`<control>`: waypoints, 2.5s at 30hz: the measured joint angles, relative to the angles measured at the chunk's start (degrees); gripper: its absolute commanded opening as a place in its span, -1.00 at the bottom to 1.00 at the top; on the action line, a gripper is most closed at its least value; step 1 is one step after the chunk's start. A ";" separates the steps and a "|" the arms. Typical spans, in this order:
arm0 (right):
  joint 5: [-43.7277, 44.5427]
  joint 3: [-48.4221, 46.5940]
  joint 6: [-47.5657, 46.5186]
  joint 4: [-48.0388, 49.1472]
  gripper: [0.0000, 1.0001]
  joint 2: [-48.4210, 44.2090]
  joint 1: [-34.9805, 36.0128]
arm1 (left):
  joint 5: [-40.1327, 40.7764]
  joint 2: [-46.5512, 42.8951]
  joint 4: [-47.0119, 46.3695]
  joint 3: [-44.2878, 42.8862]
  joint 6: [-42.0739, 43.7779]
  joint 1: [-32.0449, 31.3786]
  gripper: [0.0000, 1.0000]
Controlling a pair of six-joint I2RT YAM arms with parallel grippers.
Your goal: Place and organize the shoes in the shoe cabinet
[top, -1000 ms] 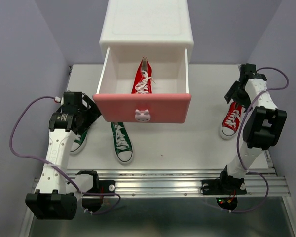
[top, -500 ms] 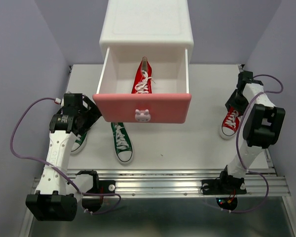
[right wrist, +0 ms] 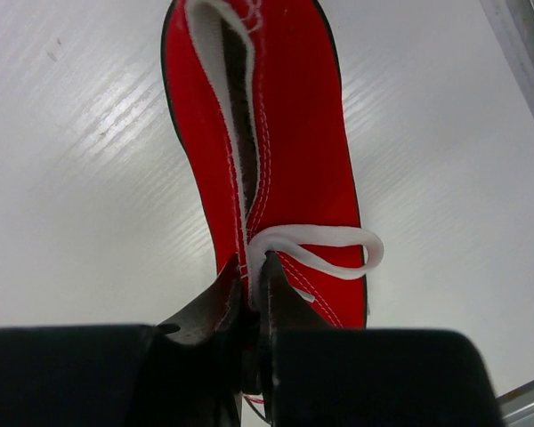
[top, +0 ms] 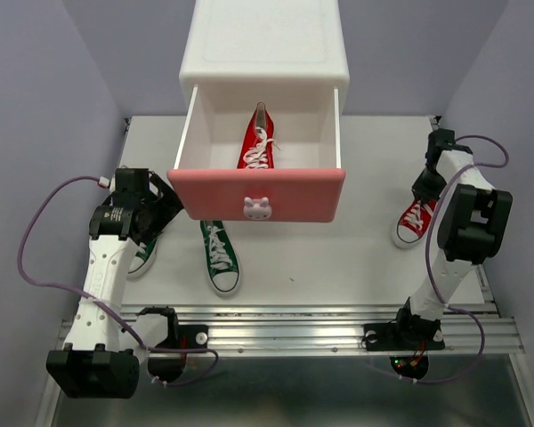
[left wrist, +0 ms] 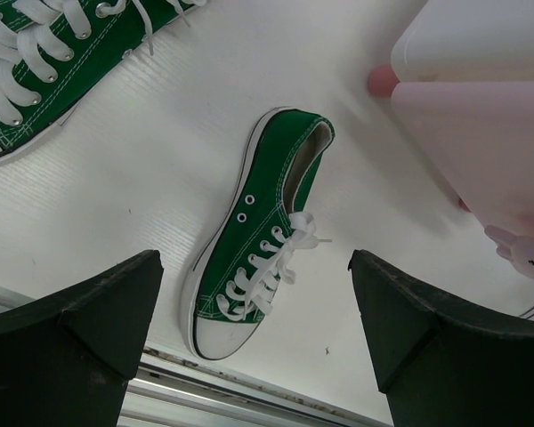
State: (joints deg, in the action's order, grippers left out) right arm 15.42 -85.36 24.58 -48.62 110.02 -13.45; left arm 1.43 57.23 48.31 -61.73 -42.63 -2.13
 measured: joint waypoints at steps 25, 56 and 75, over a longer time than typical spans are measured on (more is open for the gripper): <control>-37.88 -51.32 18.21 20.26 -0.99 -7.28 0.00 | 0.26 1.11 2.69 -5.53 0.07 0.00 0.97; -45.22 -55.43 25.53 30.64 -0.99 -5.68 37.83 | 0.20 -1.68 3.67 -5.44 -1.92 0.00 0.97; -40.79 -50.53 8.59 2.27 -0.99 -10.40 46.93 | 0.07 -2.62 3.15 -2.60 -2.89 0.00 0.97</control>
State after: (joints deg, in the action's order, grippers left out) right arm -25.36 -135.90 33.17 -46.35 99.61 33.47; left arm 1.50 54.61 51.46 -64.34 -45.52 -2.13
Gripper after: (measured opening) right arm 0.122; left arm 0.986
